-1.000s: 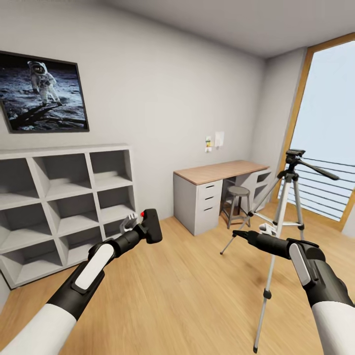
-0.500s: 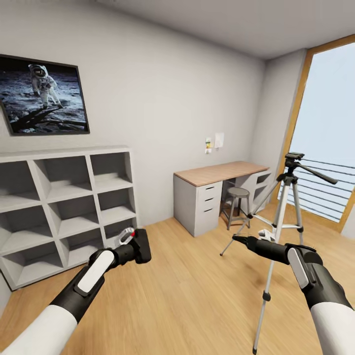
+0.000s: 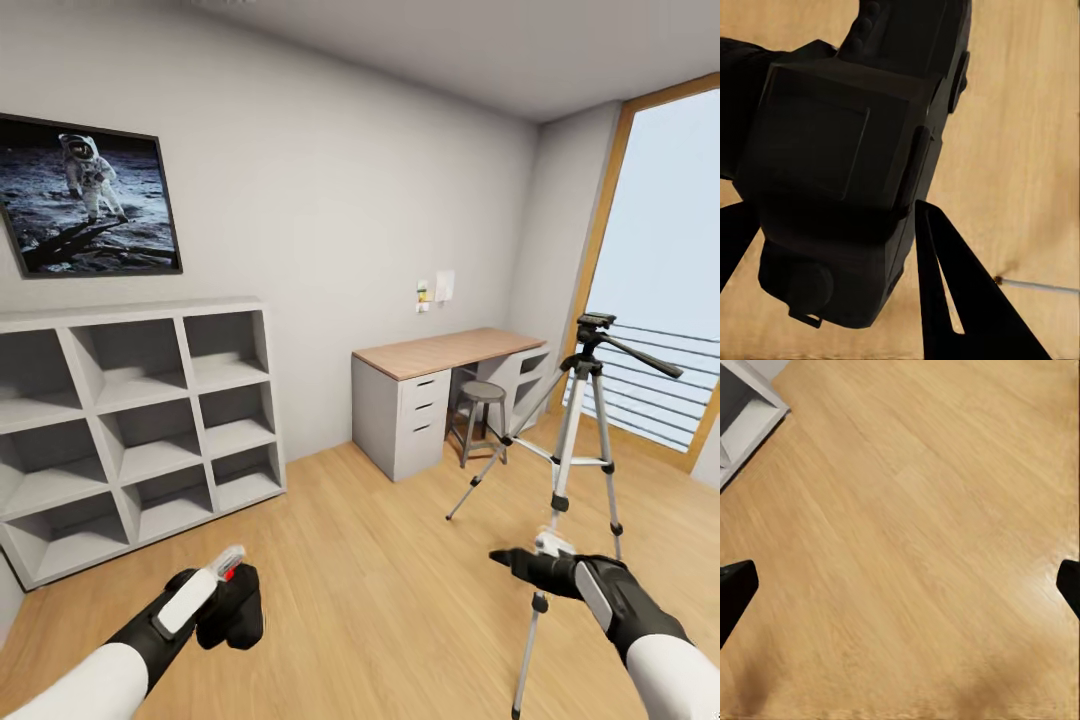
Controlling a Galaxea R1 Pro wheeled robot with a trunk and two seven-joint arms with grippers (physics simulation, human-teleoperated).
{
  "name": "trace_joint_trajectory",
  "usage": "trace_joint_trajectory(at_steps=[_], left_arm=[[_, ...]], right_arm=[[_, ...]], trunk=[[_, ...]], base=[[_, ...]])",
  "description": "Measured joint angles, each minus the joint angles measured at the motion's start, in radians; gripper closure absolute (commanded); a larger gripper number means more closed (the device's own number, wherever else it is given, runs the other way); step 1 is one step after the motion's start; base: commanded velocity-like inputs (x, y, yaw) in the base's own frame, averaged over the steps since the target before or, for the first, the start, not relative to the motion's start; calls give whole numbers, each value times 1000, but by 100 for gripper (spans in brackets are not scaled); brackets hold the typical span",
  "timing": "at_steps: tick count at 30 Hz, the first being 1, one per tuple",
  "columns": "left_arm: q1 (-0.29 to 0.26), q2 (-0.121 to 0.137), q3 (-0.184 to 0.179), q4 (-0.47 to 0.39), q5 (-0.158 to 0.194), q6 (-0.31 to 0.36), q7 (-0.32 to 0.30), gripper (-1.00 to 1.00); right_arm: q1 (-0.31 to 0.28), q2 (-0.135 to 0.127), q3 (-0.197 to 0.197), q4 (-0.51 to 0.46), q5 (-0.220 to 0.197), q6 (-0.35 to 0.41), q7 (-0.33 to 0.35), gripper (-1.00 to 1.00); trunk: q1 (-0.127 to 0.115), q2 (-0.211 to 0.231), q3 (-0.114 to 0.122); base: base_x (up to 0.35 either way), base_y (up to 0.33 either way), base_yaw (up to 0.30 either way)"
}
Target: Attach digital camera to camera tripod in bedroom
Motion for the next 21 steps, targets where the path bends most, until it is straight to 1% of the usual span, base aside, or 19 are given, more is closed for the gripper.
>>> trace_joint_trajectory(at_steps=[2, 3, 5, 6, 7, 8, 9, 10, 13, 14, 15, 16, 17, 18, 20, 21], left_arm=[[0, -4, -4, 56, -19, 0, 1, 100], [0, -14, -6, 125, -35, -3, 2, 100], [0, -31, -8, 209, -55, -4, -1, 100], [-1, -66, -6, 294, -74, -11, -5, 100], [5, -93, -1, 406, -92, -18, -6, 100], [0, -106, -8, 433, -110, -25, -6, 100], [-1, -116, -6, 438, -118, -37, -6, 100], [1, -131, -8, 461, -144, -63, -7, 100], [17, -147, -10, 484, -188, -117, -10, 100], [42, -156, -12, 492, -216, -158, -12, 100], [60, -160, -5, 495, -229, -180, -15, 100], [78, -164, -8, 497, -242, -201, -19, 100], [111, -170, -11, 500, -264, -239, -30, 100], [129, -172, -2, 502, -271, -259, -39, 100], [157, -175, -6, 503, -286, -290, -59, 100], [182, -177, -5, 504, -296, -314, -82, 100]], right_arm=[[0, 1, 0, 68, 64, -33, -11, -100], [0, 1, 3, 136, 125, -76, -24, -100], [0, 2, 4, 212, 188, -133, -35, -100], [1, 3, 7, 314, 274, -228, -46, -100], [0, 4, 8, 393, 326, -294, -53, -100], [0, 4, 7, 429, 348, -325, -58, -100], [-2, 5, 7, 459, 366, -351, -64, -100], [-5, 8, 8, 499, 394, -397, -81, -100], [-3, 13, 8, 531, 421, -443, -115, -100], [13, 16, 9, 542, 431, -462, -140, -100], [28, 17, 8, 546, 435, -470, -154, -100], [46, 18, 9, 550, 438, -477, -167, -100], [85, 19, 9, 555, 445, -491, -192, -100], [109, 19, 9, 557, 448, -497, -205, -100], [153, 20, 8, 560, 452, -512, -228, -100], [192, 21, 9, 561, 454, -529, -250, -100]], trunk=[[0, 0, 0], [0, 0, 0], [0, 0, 0], [0, 0, 0], [0, 0, 0], [0, 0, 0], [0, 0, 0], [0, 0, 0], [0, 0, 0], [0, 0, 0], [0, 0, 0], [0, 0, 0], [0, 0, 0], [0, 0, 0], [0, 0, 0], [0, 0, 0]], base=[[0, 0, 0], [0, 0, 0], [0, 0, 0], [0, 0, 0], [0, 0, 0], [0, 0, 0], [0, 0, 0], [0, 0, 0], [0, 0, 0], [0, 0, 0], [0, 0, 0], [0, 0, 0], [0, 0, 0], [0, 0, 0], [0, 0, 0], [0, 0, 0]])
